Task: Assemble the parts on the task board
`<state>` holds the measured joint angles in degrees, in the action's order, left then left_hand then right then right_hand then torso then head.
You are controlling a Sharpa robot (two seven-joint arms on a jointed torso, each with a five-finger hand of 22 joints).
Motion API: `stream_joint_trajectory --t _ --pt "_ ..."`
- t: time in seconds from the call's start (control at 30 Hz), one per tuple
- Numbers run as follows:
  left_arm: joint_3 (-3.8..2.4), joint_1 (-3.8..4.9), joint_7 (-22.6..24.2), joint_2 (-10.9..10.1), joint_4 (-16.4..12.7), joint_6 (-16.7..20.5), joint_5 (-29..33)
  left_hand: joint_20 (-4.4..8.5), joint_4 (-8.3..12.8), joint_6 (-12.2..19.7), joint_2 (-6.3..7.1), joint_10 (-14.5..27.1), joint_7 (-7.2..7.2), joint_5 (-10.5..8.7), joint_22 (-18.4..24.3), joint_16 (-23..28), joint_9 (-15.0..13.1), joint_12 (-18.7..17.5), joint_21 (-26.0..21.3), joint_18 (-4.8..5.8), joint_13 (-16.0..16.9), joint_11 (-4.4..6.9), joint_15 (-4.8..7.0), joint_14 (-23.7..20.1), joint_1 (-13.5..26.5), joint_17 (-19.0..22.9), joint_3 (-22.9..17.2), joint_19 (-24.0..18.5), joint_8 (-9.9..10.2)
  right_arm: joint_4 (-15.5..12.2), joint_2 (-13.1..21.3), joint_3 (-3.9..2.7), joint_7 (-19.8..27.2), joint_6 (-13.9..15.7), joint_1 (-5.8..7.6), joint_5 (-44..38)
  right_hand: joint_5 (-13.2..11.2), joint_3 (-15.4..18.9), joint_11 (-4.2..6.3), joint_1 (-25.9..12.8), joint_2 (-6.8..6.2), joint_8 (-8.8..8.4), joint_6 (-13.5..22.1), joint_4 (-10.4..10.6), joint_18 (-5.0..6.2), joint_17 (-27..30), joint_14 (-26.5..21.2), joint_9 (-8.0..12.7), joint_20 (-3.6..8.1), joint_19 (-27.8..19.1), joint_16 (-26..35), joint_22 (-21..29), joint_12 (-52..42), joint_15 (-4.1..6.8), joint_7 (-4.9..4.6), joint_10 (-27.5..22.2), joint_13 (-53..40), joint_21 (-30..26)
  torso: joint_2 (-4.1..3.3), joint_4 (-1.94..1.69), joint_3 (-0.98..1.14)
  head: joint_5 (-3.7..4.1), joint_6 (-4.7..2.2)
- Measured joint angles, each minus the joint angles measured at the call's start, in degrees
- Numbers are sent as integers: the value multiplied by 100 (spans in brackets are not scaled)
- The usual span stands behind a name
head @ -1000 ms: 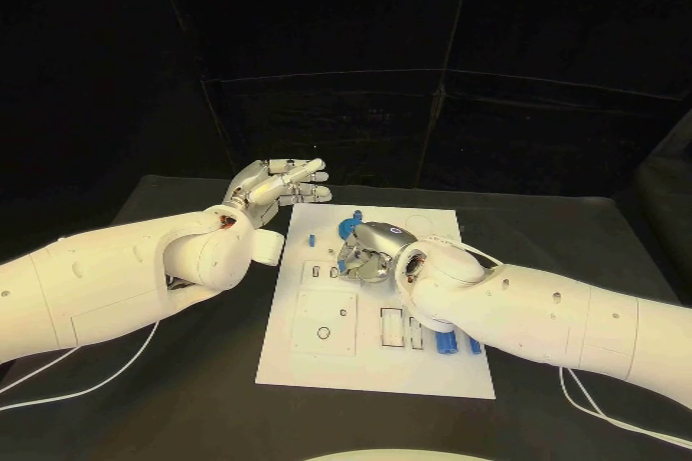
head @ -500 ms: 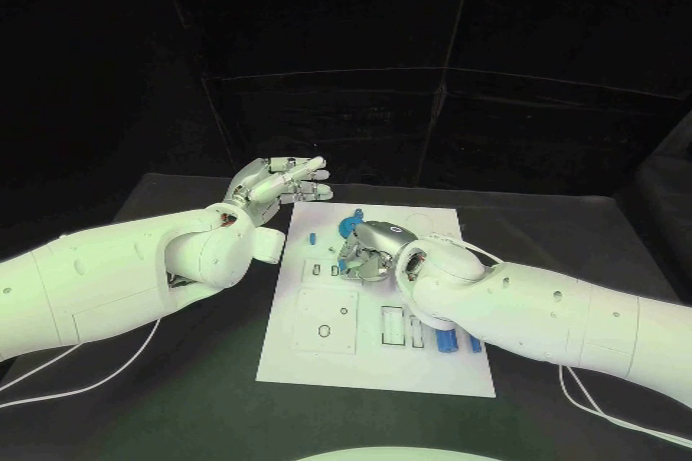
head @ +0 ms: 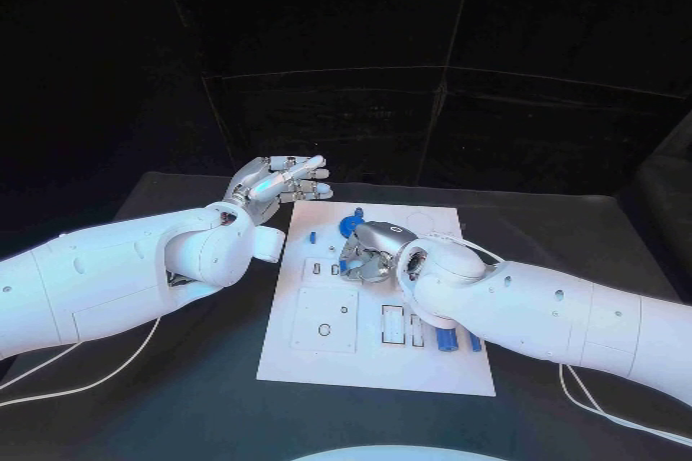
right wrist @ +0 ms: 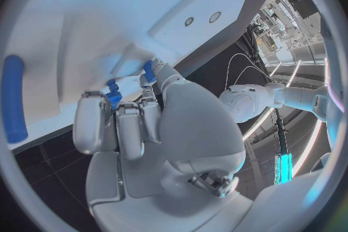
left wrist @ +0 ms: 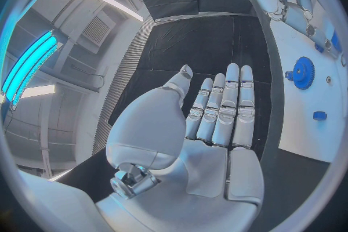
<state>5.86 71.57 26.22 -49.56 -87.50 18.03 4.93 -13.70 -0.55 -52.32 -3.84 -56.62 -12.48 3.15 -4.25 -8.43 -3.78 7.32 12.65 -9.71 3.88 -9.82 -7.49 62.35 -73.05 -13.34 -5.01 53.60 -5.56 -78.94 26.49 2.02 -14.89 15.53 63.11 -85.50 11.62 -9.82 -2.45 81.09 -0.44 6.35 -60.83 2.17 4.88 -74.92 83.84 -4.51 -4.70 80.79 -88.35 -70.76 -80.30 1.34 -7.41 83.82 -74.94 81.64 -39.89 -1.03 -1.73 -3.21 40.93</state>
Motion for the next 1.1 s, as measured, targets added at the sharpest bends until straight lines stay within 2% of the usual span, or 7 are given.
stream_joint_trajectory --t 0.4,0.73,0.8,0.97,1.1 --pt "0 0 -2 -3 2 -3 1 0 0 0 0 0 0 0 -1 0 0 0 0 0 0 0 0 0 0 1 0 0 0 -3 -5 3 -8 -62 -4 -4 0 -16 -21 -108 -60 -39 6 17 0 1 0 18 0 0 0 7 35 0 -2 -63 1 0 0 -2 1 -6 -6" --pt "0 0 -3 -5 2 -4 3 0 0 0 0 0 0 0 -1 0 0 0 0 0 0 0 0 0 0 1 0 0 0 -2 -5 16 -35 -41 -22 -4 -44 -19 -124 -291 -153 -225 374 62 0 1 21 65 -2 -2 0 22 251 -21 -128 -211 1 0 0 -2 1 -12 0" --pt "0 0 -3 -5 2 -4 3 0 0 0 0 0 0 0 -1 0 0 0 0 0 0 0 0 0 0 1 0 0 0 -4 -7 18 -41 -29 -24 -4 -44 -19 -143 -310 -172 -257 438 62 0 1 3 69 -36 -8 0 29 277 -40 -161 -246 0 0 0 -2 1 -12 0" --pt "0 0 -3 -7 2 -4 3 0 0 0 0 0 0 0 -1 0 0 0 0 0 0 0 0 0 0 1 0 0 0 -5 -11 22 -60 7 -29 -4 -69 -19 -154 -311 -173 -260 508 62 0 1 20 75 -43 -1 0 30 311 -63 -175 -257 0 0 0 -2 1 -24 2" --pt "0 0 -3 -7 3 -4 3 0 0 0 0 0 0 0 -2 0 0 0 0 0 0 0 0 0 0 2 0 0 0 -4 -12 25 -78 37 -33 -4 -193 4 -175 -347 -210 -260 557 85 0 1 20 75 -64 -21 0 30 311 -63 -184 -278 0 0 0 -2 2 -31 3"
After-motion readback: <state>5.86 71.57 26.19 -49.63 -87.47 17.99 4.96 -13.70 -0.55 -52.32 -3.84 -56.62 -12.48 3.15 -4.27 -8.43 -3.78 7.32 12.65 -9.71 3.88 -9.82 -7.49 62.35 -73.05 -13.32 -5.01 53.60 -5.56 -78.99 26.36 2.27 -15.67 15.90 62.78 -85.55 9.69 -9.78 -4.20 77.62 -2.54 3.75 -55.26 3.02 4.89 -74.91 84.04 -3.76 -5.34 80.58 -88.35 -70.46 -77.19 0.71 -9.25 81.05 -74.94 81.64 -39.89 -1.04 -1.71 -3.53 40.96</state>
